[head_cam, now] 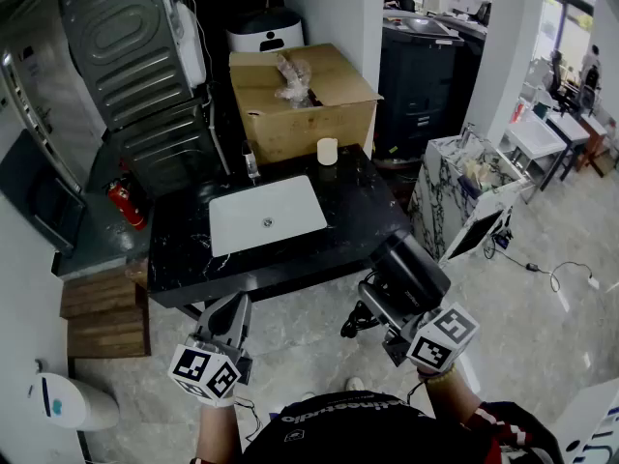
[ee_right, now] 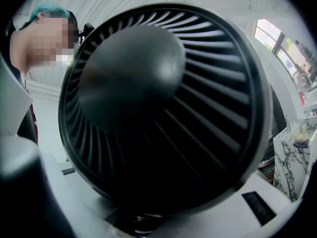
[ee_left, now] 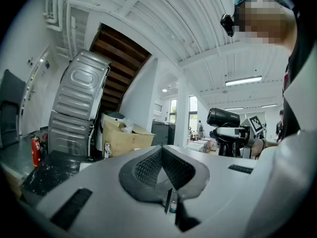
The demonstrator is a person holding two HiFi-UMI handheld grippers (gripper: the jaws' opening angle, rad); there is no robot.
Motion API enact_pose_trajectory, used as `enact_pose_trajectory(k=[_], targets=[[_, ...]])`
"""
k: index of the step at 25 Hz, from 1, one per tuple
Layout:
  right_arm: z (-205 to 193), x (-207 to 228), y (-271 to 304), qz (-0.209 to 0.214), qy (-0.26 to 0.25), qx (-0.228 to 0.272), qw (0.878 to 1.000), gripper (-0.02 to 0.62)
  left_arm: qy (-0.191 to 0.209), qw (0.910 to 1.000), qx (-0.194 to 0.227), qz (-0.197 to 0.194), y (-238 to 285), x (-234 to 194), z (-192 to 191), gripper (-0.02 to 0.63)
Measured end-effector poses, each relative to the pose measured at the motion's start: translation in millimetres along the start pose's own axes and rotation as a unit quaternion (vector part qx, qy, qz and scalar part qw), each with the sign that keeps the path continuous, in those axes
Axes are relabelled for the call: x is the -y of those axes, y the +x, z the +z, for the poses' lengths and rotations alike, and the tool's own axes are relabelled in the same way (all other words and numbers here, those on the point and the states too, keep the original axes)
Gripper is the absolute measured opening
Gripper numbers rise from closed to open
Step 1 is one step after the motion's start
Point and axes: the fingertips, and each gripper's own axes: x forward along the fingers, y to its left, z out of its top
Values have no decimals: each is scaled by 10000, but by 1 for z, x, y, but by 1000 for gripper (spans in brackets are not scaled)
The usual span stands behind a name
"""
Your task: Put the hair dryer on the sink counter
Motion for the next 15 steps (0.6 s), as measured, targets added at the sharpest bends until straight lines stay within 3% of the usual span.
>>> enact_pose_trajectory(k=[15], targets=[[3, 5, -5, 27, -50, -17, 10000, 215, 29, 9999, 5, -161, 7, 9, -2, 14]])
